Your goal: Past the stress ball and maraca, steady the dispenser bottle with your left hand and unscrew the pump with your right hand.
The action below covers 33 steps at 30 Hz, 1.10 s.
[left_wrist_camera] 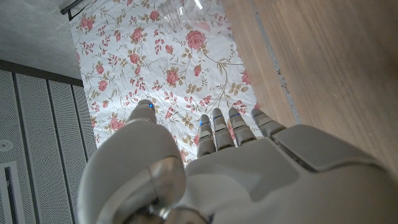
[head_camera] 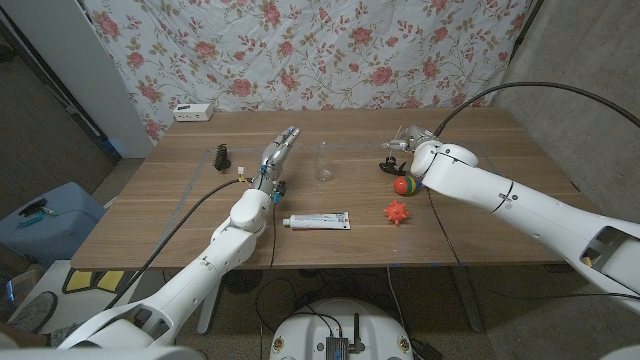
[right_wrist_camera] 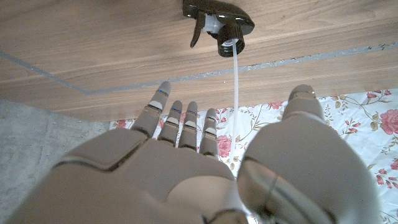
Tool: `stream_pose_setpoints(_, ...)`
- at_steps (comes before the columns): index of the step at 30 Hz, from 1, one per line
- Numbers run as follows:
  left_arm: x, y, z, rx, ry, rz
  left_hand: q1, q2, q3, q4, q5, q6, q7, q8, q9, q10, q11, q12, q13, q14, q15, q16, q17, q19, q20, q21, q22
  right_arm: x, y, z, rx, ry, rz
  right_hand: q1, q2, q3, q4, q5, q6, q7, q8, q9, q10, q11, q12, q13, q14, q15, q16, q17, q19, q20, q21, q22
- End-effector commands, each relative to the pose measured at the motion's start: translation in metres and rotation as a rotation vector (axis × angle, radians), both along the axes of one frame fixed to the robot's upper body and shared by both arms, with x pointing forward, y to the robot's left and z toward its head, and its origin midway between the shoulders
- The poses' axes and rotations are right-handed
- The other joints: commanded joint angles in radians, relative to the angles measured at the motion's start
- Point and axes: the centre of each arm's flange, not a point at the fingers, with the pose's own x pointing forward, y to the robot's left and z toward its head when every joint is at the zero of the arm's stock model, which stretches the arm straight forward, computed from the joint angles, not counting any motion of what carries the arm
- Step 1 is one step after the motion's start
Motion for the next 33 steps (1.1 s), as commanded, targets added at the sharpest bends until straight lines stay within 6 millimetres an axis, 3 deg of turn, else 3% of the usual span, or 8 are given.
stream_pose_setpoints(1,0.005,0.004,0.003,-0.001,-0.003,-0.014,0.0,0.014,0.004,0.005,0.0,-0.003,0.0,0.0,0.002,-0.003,0.001,0.0,0.001,-0.006,-0.004,-0.002,0.001,-0.002,-0.001,0.006,0.001,0.003,-0.014,-0.008,0.127,-0.058,0.13,-0.046,-0.01,-0.028,0.016,0.015,-0.026,0.0,-0.001,-0.003,-0.035,0.003,-0.002,-0.012,-0.041,0.016,0.002,-0.002,-0.041,-0.023,-0.007,0.0)
stream_pose_setpoints(13,0.005,0.008,0.004,-0.004,-0.011,-0.02,-0.003,0.021,0.005,0.006,-0.004,-0.001,0.002,0.0,0.002,-0.002,0.003,0.001,0.001,-0.006,-0.004,-0.001,0.001,-0.001,0.0,0.007,0.001,0.002,-0.037,-0.026,0.304,-0.188,0.242,-0.097,-0.011,-0.056,0.04,0.022,-0.031,-0.013,0.003,-0.007,-0.056,0.006,0.001,-0.025,-0.084,0.006,0.001,-0.002,-0.075,-0.066,-0.006,0.0)
stream_pose_setpoints(17,0.006,0.009,0.004,-0.007,-0.011,-0.023,-0.003,0.024,0.005,0.007,-0.006,-0.001,0.003,0.0,0.002,-0.002,0.002,0.001,0.001,-0.007,-0.003,-0.001,0.001,-0.001,0.0,0.007,0.001,0.004,-0.043,-0.033,0.375,-0.222,0.274,-0.12,-0.007,-0.066,0.053,0.025,-0.044,-0.029,0.0,-0.009,-0.059,0.004,0.002,-0.031,-0.091,-0.004,0.004,-0.002,-0.065,-0.074,0.001,0.0)
stream_pose_setpoints(33,0.01,0.012,0.008,0.013,-0.023,-0.065,-0.008,0.039,0.007,0.008,-0.012,-0.001,0.002,0.0,0.002,-0.002,0.004,0.001,0.001,-0.008,-0.001,-0.001,0.0,-0.002,0.001,0.007,0.001,0.007,-0.061,-0.049,0.523,-0.304,0.397,-0.166,0.002,-0.087,0.078,0.033,-0.054,-0.034,-0.001,-0.015,-0.063,0.005,0.005,-0.044,-0.112,-0.033,0.006,-0.003,-0.055,-0.102,0.006,-0.001)
